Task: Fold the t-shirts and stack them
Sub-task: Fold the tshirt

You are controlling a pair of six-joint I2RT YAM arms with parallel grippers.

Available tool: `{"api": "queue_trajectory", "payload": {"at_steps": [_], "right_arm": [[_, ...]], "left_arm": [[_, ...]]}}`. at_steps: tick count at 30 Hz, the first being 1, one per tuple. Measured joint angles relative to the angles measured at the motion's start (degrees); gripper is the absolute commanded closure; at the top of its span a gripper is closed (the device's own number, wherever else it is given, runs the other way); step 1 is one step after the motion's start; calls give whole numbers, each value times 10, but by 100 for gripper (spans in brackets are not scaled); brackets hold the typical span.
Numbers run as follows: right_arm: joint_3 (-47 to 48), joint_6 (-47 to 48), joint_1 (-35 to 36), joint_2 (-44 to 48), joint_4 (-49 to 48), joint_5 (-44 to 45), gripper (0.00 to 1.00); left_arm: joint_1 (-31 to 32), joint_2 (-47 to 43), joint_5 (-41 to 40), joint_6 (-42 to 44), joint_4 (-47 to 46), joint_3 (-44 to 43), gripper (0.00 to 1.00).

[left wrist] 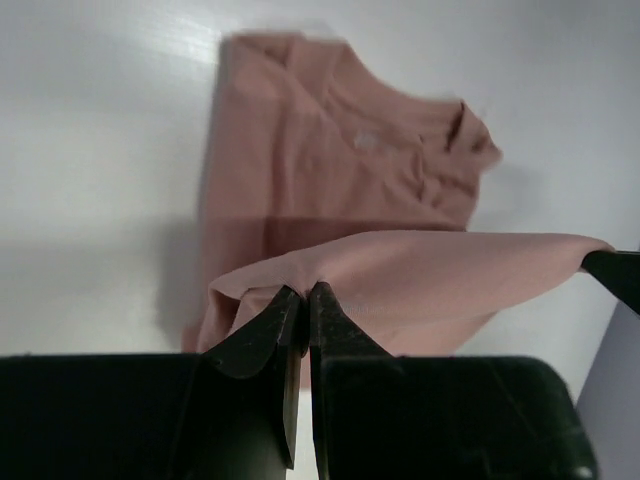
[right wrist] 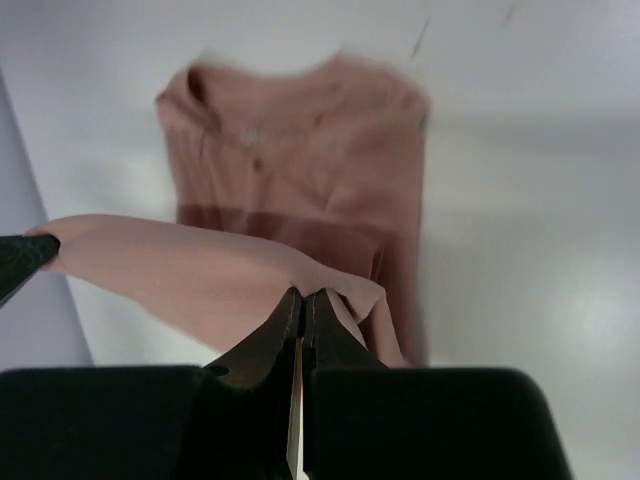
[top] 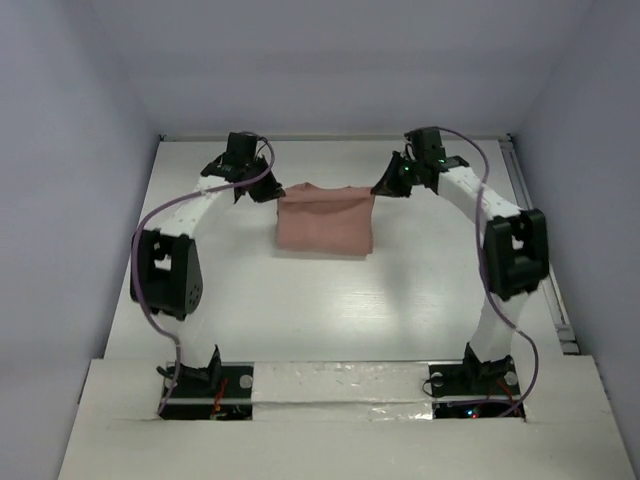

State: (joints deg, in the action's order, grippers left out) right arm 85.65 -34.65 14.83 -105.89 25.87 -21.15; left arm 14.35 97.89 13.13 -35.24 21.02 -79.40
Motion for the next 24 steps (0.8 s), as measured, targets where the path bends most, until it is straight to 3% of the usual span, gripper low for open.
{"api": "queue_trajectory", "payload": {"at_steps": [6,10,12,13,14,17,19,20,21,22,23,24], "right_arm": [[209,9,-18,-210,9,-1,100],[307,8,-28,-301,16,-3,100],[344,6,-33,-331,19,-4,90],[357,3,-35,-341,20,-5,81],[368,2,-37,-349,21,-7,63],[401,-6,-43,-360,22,-5,33],[409,-7,-47,-355,18,-10,31],[409,-9,-47,-349,17,-13,31],[402,-9,-49,-339,14,-16,35],[382,-8,-50,-320,7,-18,48],[355,-5,-50,-296,4,-18,85],[319,2,-48,-264,0,-19,100]], "left_arm": [[-25,206,-5,3,-16,-159,100],[-36,295,-5,-3,-17,-248,98],[-37,321,-5,-9,-16,-280,87],[-38,329,-5,-11,-19,-291,61],[-39,333,-6,-10,-20,-298,51],[-43,334,-14,-21,-24,-313,35],[-47,326,-19,-23,-38,-314,32],[-47,316,-23,-23,-43,-311,32],[-48,296,-28,-21,-52,-296,41],[-48,282,-28,-21,-53,-286,48],[-47,250,-29,-16,-68,-256,54],[-45,220,-28,-12,-73,-229,60]]}}
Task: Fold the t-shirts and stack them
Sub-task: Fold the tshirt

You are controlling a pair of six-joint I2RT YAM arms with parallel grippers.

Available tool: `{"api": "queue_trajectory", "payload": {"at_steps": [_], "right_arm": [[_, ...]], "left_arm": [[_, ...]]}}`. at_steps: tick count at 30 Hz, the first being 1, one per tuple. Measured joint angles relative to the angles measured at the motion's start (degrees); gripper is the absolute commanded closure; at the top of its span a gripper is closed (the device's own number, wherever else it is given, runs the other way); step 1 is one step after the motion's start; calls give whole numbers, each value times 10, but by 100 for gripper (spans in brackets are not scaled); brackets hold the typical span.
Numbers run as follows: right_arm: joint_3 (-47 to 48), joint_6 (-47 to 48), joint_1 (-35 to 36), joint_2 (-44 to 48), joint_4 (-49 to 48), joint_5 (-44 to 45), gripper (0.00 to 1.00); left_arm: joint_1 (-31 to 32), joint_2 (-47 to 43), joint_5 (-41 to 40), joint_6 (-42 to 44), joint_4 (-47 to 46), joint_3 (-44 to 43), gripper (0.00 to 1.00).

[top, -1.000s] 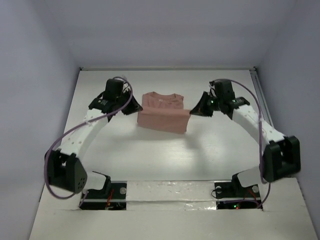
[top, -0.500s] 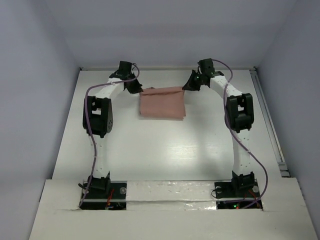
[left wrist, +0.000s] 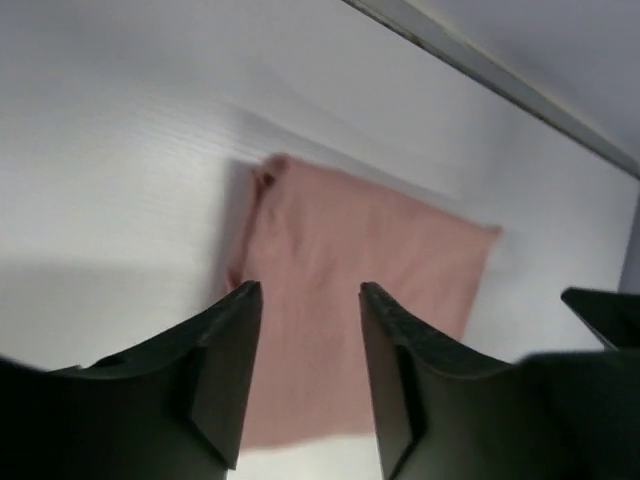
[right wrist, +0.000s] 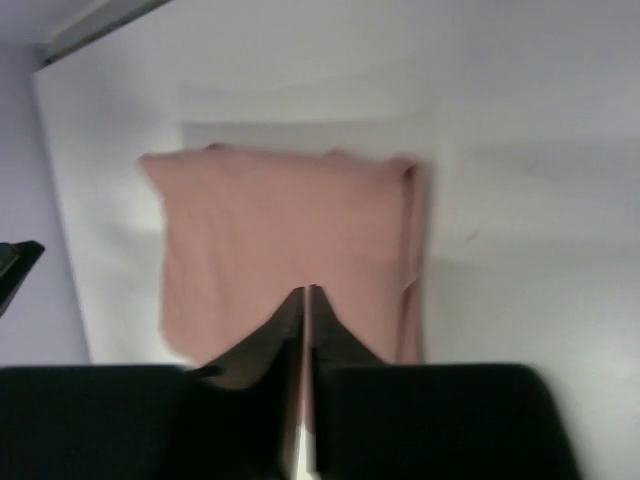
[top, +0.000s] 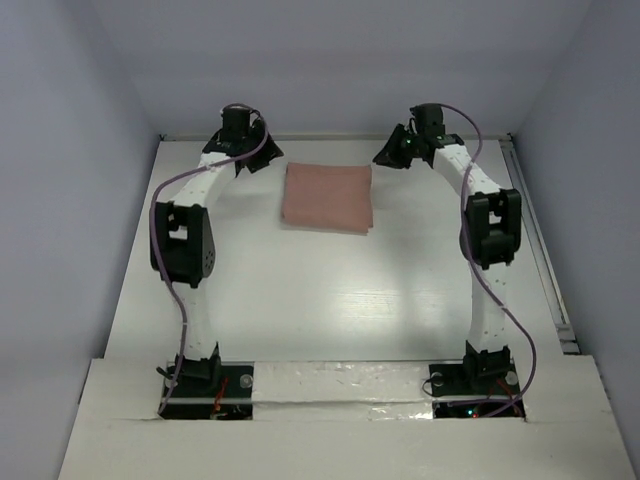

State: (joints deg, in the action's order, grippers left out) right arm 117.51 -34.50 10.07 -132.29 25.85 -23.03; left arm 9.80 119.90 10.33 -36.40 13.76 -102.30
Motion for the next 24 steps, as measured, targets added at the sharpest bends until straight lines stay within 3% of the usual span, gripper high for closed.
{"api": "queue_trajectory", "payload": {"at_steps": [1,4,7,12,16,24], "right_arm": [[-43,0,4,36,-10,-1,100],[-177,0,28,141,-44,-17,100],[-261,4,67,189,-67,-35,100],[-341,11,104,156,-97,-47,100],[-387,-7,77,111,-134,-66,100],[-483,-8,41,167,-186,-66,100]], "left_arm": [[5,-34,1,6,-4,28,75],[37,-125,13,27,-52,123,81],[71,-166,40,39,-94,209,86],[76,-111,35,57,-114,300,90],[52,-81,43,56,-138,327,93],[51,-110,45,54,-158,372,92]]}}
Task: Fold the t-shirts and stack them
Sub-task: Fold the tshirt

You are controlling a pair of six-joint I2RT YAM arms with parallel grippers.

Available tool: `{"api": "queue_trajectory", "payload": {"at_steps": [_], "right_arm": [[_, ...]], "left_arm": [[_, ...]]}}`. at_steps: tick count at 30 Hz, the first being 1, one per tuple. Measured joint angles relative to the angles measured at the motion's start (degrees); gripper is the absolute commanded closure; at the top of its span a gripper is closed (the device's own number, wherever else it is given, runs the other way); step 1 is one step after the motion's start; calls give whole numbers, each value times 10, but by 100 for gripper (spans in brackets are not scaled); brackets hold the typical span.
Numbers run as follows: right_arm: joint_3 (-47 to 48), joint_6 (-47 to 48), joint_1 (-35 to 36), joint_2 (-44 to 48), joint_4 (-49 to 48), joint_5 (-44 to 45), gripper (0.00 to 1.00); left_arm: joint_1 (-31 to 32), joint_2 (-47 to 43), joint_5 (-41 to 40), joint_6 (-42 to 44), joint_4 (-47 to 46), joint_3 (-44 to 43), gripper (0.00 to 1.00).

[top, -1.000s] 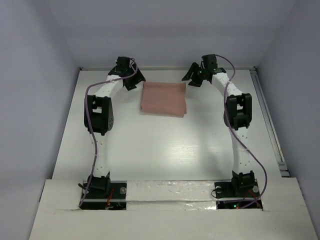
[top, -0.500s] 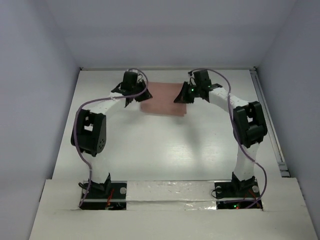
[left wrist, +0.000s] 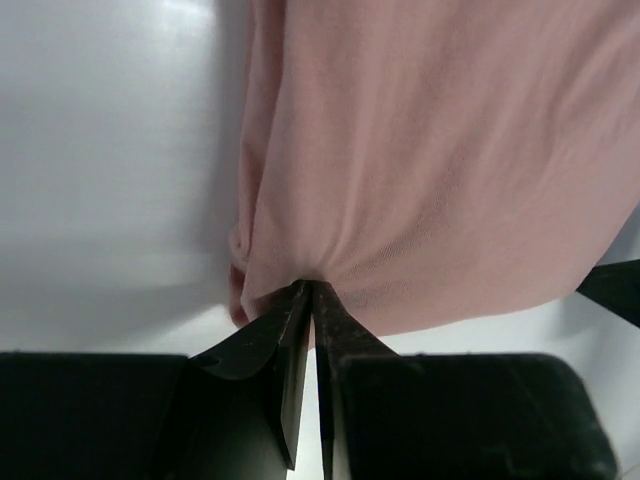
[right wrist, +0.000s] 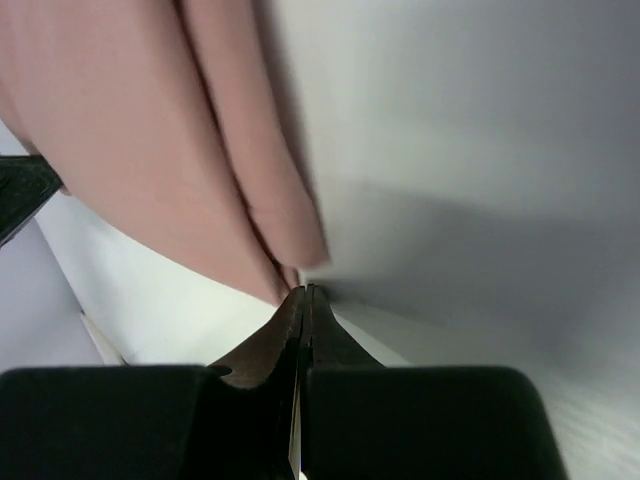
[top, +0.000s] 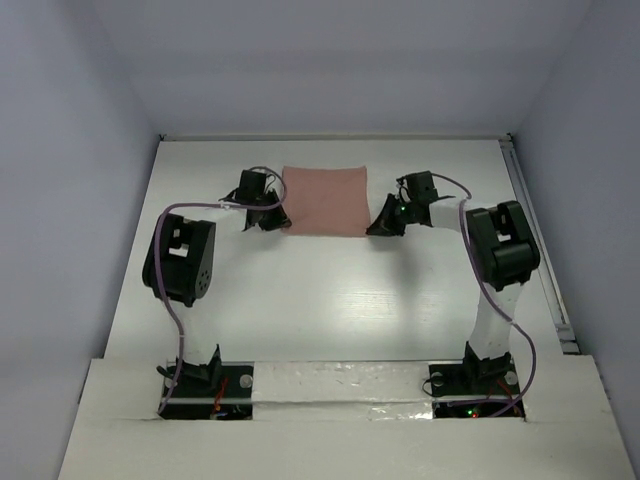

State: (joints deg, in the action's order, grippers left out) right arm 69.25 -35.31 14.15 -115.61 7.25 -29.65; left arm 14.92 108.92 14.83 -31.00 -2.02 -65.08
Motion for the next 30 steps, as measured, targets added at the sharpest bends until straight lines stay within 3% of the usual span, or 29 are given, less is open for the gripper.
{"api": "queue_trajectory", "payload": {"at_steps": [3,5,7,12,21,25,30], "right_arm": [[-34,6,-1,29,9,7,100],[-44,14,-1,53,33,14,100],[-41,24,-1,78,63,22,100],[98,30,-1,66,102,7,100],[450,-21,0,-178,55,-78,100],[549,-49,2,-288,72,-98,100],[627,-73,2,-367,105,-98,100]], "left_arm": [[-1,-46,1,-1,26,43,83],[-2,-77,0,2,66,53,71],[-2,-102,-1,2,101,46,67],[-2,-94,0,1,146,-96,68],[-23,116,2,-13,100,-347,77],[-41,187,5,-19,113,-359,78],[-62,203,4,-22,119,-352,79]]}}
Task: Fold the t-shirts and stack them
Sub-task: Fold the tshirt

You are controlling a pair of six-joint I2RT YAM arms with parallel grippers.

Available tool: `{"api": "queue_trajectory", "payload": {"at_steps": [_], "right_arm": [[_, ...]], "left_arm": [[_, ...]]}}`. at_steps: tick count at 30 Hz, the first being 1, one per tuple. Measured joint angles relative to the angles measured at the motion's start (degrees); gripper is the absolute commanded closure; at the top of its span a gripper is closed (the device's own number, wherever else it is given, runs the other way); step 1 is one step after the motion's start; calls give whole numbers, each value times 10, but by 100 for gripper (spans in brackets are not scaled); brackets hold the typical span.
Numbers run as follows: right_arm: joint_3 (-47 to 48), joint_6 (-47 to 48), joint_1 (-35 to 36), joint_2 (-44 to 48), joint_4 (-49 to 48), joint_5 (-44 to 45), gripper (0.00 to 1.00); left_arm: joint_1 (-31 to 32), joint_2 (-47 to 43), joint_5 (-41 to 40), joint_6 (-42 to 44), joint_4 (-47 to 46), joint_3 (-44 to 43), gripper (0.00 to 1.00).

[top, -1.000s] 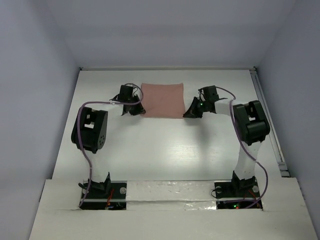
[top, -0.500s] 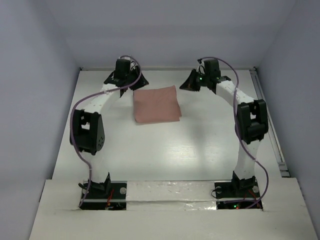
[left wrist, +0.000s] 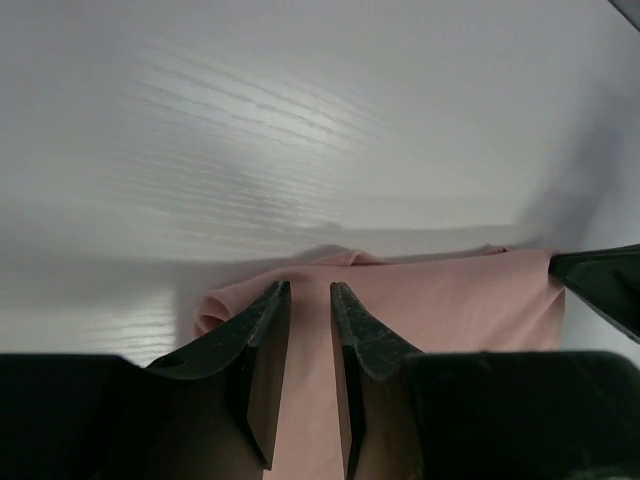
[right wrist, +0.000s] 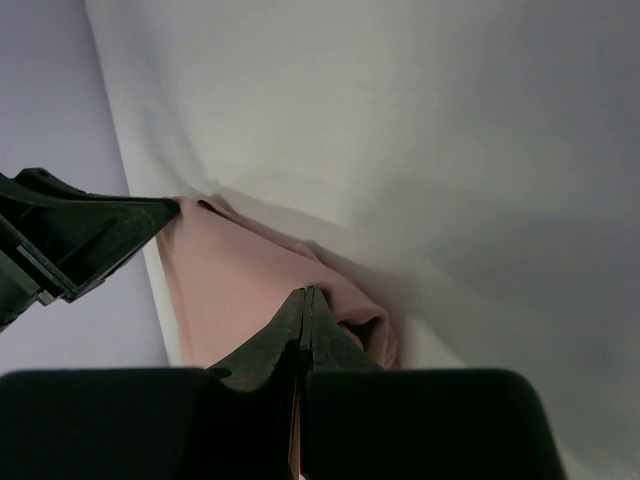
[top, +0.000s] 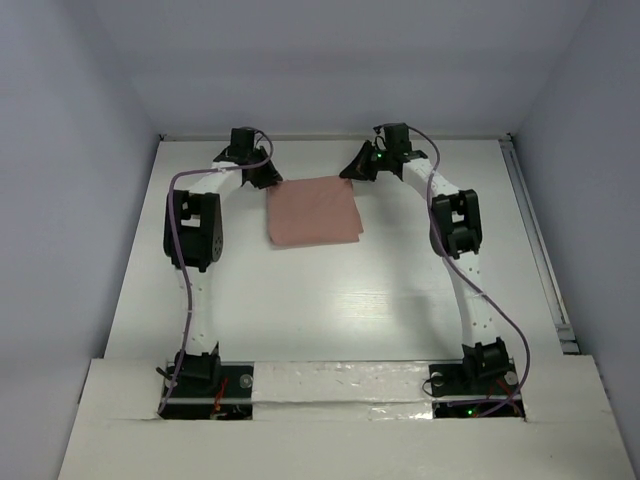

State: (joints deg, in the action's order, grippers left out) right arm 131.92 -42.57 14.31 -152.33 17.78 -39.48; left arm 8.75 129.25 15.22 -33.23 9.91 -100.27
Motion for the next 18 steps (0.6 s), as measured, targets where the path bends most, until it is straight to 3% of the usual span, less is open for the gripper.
{"api": "queue_trajectory", "payload": {"at_steps": [12,15,16,18], "right_arm": [[-54,-31,-14,9,-2,44,100],[-58,-31,-16,15,-2,52,100],[-62,-29,-16,19,-1,55,100],[-68,-24,-16,27,3,61,96]], "left_arm": [[-29,-7,0,-7,-78,71,79],[-30,-10,-5,-3,-83,74,70],[-30,-12,-6,-1,-82,74,54],[-33,-24,-14,6,-72,73,40]]}}
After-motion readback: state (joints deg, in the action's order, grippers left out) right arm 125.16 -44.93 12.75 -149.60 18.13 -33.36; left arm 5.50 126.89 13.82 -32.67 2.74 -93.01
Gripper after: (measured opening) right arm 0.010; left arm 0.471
